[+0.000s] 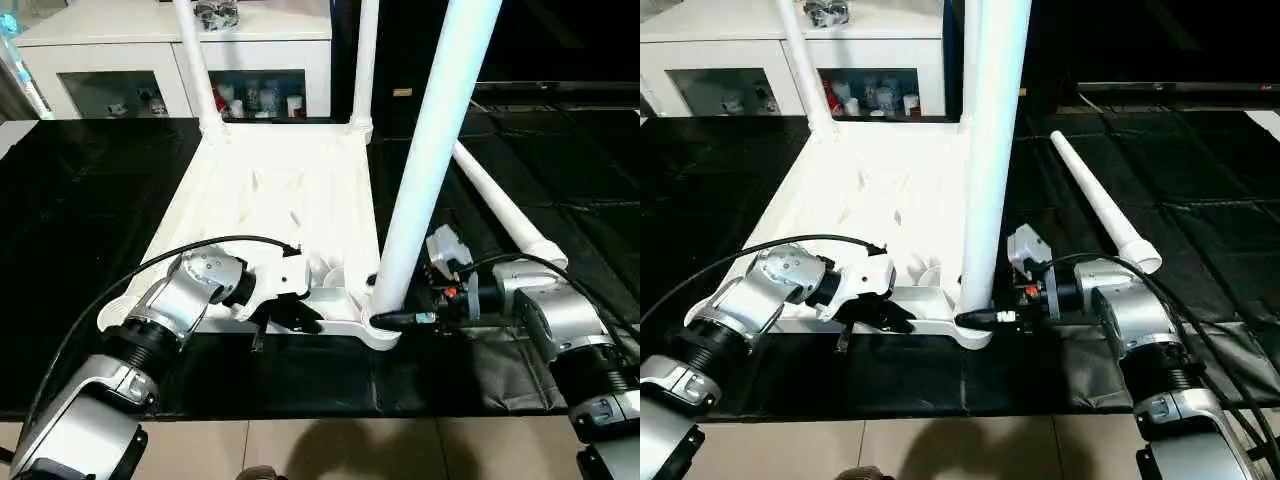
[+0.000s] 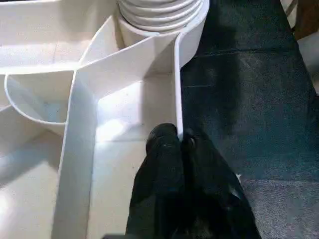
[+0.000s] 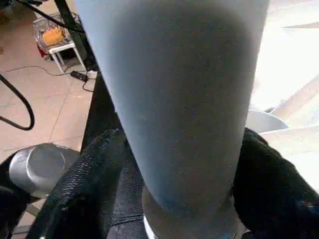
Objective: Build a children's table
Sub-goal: Rotate leg to tighten
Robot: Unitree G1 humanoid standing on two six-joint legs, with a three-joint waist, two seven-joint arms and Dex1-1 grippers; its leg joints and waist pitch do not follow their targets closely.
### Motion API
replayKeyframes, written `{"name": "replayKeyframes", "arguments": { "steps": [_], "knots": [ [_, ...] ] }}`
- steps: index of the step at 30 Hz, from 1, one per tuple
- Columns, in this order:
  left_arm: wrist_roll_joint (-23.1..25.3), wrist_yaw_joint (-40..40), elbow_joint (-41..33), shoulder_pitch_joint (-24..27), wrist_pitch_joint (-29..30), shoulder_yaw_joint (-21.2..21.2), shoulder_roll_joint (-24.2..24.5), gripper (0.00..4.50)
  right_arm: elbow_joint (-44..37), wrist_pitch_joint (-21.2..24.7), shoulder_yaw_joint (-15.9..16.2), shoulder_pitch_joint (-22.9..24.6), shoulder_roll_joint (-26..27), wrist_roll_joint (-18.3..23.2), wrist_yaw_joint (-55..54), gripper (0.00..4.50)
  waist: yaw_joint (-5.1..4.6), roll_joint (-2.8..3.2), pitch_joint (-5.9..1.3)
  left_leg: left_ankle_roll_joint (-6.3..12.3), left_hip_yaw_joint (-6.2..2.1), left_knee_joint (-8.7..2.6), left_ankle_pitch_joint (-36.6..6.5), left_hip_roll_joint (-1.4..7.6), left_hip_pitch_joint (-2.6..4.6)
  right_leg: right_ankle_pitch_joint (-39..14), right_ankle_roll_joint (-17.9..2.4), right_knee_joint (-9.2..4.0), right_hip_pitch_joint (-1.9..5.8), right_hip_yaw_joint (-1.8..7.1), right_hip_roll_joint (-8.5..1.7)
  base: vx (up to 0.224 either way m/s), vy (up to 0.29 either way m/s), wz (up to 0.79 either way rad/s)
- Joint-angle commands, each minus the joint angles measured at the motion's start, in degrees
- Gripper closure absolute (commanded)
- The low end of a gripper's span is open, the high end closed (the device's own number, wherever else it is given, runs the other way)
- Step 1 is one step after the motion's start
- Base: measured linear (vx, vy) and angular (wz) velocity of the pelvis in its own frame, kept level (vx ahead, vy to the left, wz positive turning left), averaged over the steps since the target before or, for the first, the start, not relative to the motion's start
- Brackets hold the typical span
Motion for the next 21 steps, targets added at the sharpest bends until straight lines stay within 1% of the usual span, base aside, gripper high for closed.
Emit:
{"name": "replayKeyframes", "arguments": {
  "steps": [1,2,3,5,6,7,8,10,11,12,13,14,15,17,19,20,21],
  "knots": [
    [0.47,-1.07,0.30,-1.15,-1.18,-0.62,0.02,4.50,-1.24,0.60,0.39,0.37,-0.23,0.70,0.71,1.56,-0.21,-0.75,-4.53,4.48,-0.96,-3.54,-8.13,3.09,0.41,-15.20,-8.48,-4.06,3.49,4.04,-4.60,0.000,0.000,0.00],
    [0.43,-1.09,0.44,-1.16,-1.26,-0.60,0.02,4.50,-1.14,0.54,0.48,0.40,-0.15,0.64,0.63,1.70,-0.18,-0.74,-4.60,4.52,-0.97,-3.52,-7.81,3.12,0.43,-14.81,-8.53,-3.94,3.47,4.05,-4.59,0.000,0.000,0.00],
    [0.40,-1.09,0.50,-1.17,-1.29,-0.59,0.02,4.50,-1.07,0.48,0.53,0.42,-0.10,0.59,0.57,1.70,-0.15,-0.71,-4.63,4.53,-0.98,-3.52,-7.65,3.20,0.45,-14.26,-8.74,-3.88,3.47,4.08,-4.63,0.000,0.000,0.00],
    [-0.02,-1.28,0.38,-1.12,-0.95,-0.42,-0.07,4.50,-0.93,0.52,0.57,0.41,0.07,0.58,0.53,1.95,-0.12,-0.72,-4.63,4.63,-0.97,-3.49,-7.46,3.17,0.37,-13.58,-9.04,-3.78,3.49,4.07,-4.62,0.000,0.000,0.00],
    [-0.10,-1.33,0.32,-1.12,-0.86,-0.39,-0.08,4.50,-0.87,0.50,0.56,0.40,0.11,0.57,0.52,2.04,-0.10,-0.72,-4.64,4.64,-0.96,-3.48,-7.47,3.17,0.40,-13.53,-9.09,-3.77,3.47,4.07,-4.60,0.000,0.000,0.00],
    [-0.25,-1.45,0.25,-1.12,-0.68,-0.33,-0.12,4.50,-0.80,0.52,0.55,0.38,0.15,0.58,0.53,2.04,-0.06,-0.72,-4.63,4.66,-0.93,-3.47,-7.55,3.17,0.41,-13.60,-9.11,-3.81,3.47,4.08,-4.64,0.000,0.000,0.00],
    [-0.34,-1.53,0.22,-1.12,-0.57,-0.29,-0.14,4.50,-0.77,0.55,0.54,0.38,0.17,0.59,0.55,2.21,-0.03,-0.68,-4.61,4.60,-0.95,-3.50,-7.65,3.17,0.44,-13.85,-9.09,-3.84,3.47,4.06,-4.64,0.000,0.000,0.00],
    [-0.57,-1.64,0.29,-1.15,-0.38,-0.14,-0.18,4.50,-0.75,0.66,0.56,0.40,0.25,0.61,0.57,2.31,-0.03,-0.62,-4.59,4.46,-0.96,-3.50,-7.91,3.16,0.41,-14.09,-8.94,-3.87,3.49,4.05,-4.62,0.000,0.000,0.00],
    [-0.65,-1.64,0.37,-1.18,-0.32,-0.06,-0.22,4.50,-0.76,0.69,0.57,0.41,0.28,0.62,0.57,2.31,-0.02,-0.65,-4.56,4.38,-0.94,-3.52,-8.13,3.15,0.45,-14.41,-8.87,-3.95,3.49,4.05,-4.65,0.000,0.000,0.00],
    [-0.83,-1.63,0.56,-1.28,-0.12,0.11,-0.32,4.50,-0.85,0.74,0.64,0.50,0.33,0.69,0.54,2.36,-0.02,-0.55,-4.55,4.29,-0.96,-3.52,-8.32,3.15,0.45,-14.68,-8.79,-3.99,3.50,4.04,-4.64,0.000,0.000,0.00],
    [-0.99,-1.52,0.77,-1.40,0.06,0.31,-0.45,4.50,-0.97,0.78,0.70,0.63,0.38,0.75,0.50,2.36,-0.01,-0.61,-4.59,4.25,-0.98,-3.53,-8.20,3.16,0.46,-14.45,-8.78,-3.93,3.52,4.04,-4.63,0.000,0.000,0.00],
    [-1.07,-1.48,0.85,-1.45,0.19,0.39,-0.52,4.50,-1.04,0.79,0.73,0.70,0.39,0.77,0.48,2.37,0.02,-0.45,-4.62,4.28,-0.97,-3.49,-8.05,3.12,0.44,-14.25,-8.82,-3.91,3.52,4.04,-4.60,0.000,0.000,0.00],
    [-1.18,-1.42,0.97,-1.52,0.36,0.51,-0.61,4.50,-1.14,0.81,0.76,0.79,0.41,0.79,0.45,2.39,0.01,-0.54,-4.61,4.33,-0.98,-3.51,-8.00,3.14,0.45,-13.94,-8.90,-3.91,3.52,4.04,-4.59,0.000,0.000,0.00],
    [-1.71,-1.11,1.31,-1.78,1.28,1.05,-1.04,4.50,-1.93,1.03,0.83,1.46,0.57,0.98,0.18,2.39,0.03,-0.09,-4.64,4.17,-1.05,-3.48,-8.30,3.17,0.49,-13.63,-9.09,-3.85,3.50,4.02,-4.60,0.000,0.000,0.00],
    [-1.99,-0.82,1.48,-1.91,1.87,1.37,-1.30,4.50,-2.50,1.25,0.78,1.97,0.70,1.23,-0.03,2.40,0.11,-0.30,-4.71,4.15,-1.05,-3.51,-8.27,3.22,0.53,-13.03,-9.18,-3.79,3.55,4.06,-4.60,0.000,0.000,0.00],
    [-2.95,0.57,1.73,-2.21,3.95,2.56,-2.19,4.50,-4.01,1.89,0.42,3.36,1.19,1.87,-1.12,2.40,0.15,0.19,-4.67,4.12,-1.04,-3.47,-8.45,3.18,0.53,-12.93,-9.26,-3.84,3.50,4.07,-4.57,0.000,0.000,0.00],
    [-3.58,1.16,1.72,-2.32,5.08,3.22,-2.66,4.50,-4.70,2.22,0.12,4.03,1.53,2.23,-1.85,2.41,0.28,-0.05,-4.68,4.22,-0.96,-3.42,-8.46,3.15,0.63,-12.87,-9.25,-3.99,3.42,4.05,-4.61,0.000,0.000,0.00]
  ]
}}
